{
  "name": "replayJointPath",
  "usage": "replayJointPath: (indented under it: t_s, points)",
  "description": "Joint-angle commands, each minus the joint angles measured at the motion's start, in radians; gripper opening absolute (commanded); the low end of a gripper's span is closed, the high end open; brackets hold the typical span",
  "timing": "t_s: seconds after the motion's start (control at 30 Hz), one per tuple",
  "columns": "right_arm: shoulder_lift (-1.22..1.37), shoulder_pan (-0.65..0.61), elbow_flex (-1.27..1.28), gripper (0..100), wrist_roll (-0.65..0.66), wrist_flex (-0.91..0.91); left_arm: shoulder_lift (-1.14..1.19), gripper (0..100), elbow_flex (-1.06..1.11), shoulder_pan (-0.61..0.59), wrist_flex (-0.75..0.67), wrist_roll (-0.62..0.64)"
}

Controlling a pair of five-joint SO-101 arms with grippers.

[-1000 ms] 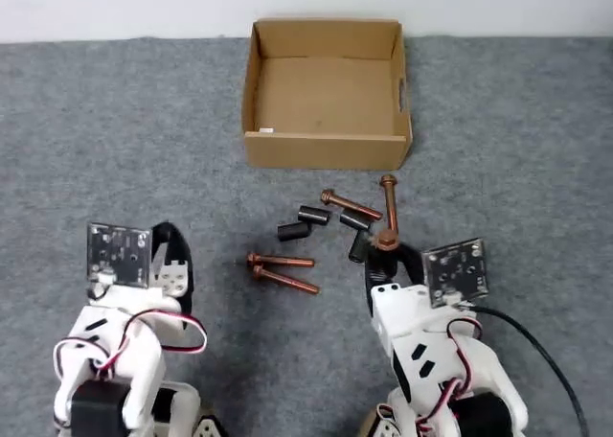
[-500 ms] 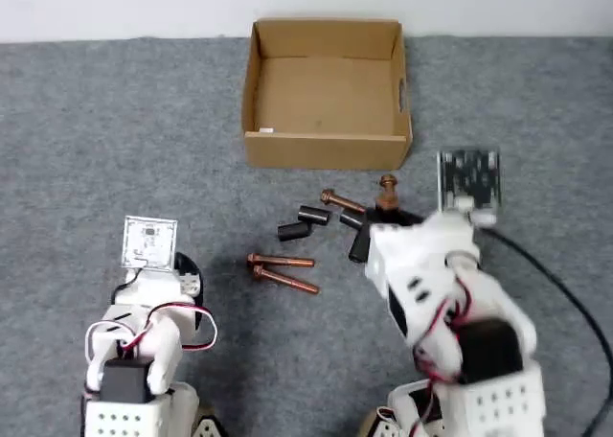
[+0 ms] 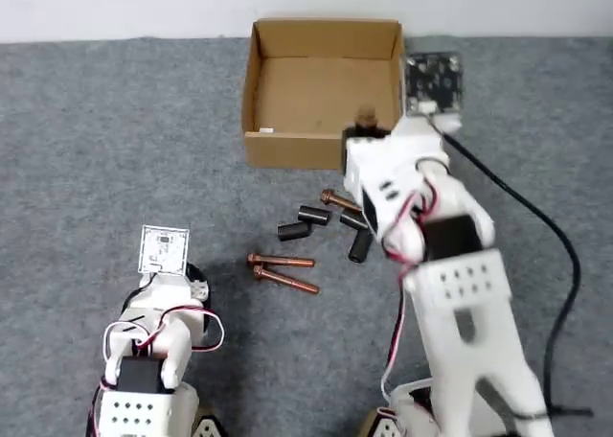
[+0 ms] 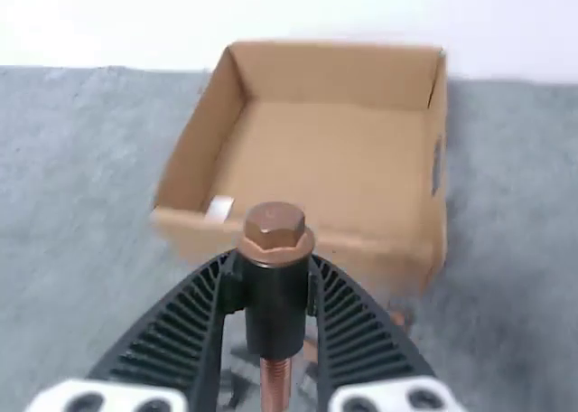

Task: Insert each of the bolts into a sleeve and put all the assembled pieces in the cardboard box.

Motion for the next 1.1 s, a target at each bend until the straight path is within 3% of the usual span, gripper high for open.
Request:
replayJointPath:
  t_s: [0.0,0.53,0.77,1.07]
  points:
    - [0.104,0.044,-0.068,0.8,0.028,-0.216,0.002,1,-0.007,-0.006,-0.028,-0.003]
    - [0.688,0.070,-0.396,0.8,0.029,-0.544,0.003,1,-0.007,-0.005,-0.028,0.000]
    - [0.929,0.087,-0.543,1.2,0.032,-0.522,0.003,1,-0.007,-0.005,-0.028,0.000]
    - [1.087,0.084,-0.741,11.7,0.074,-0.237,0.003,1,-0.007,-0.005,-0.028,0.000]
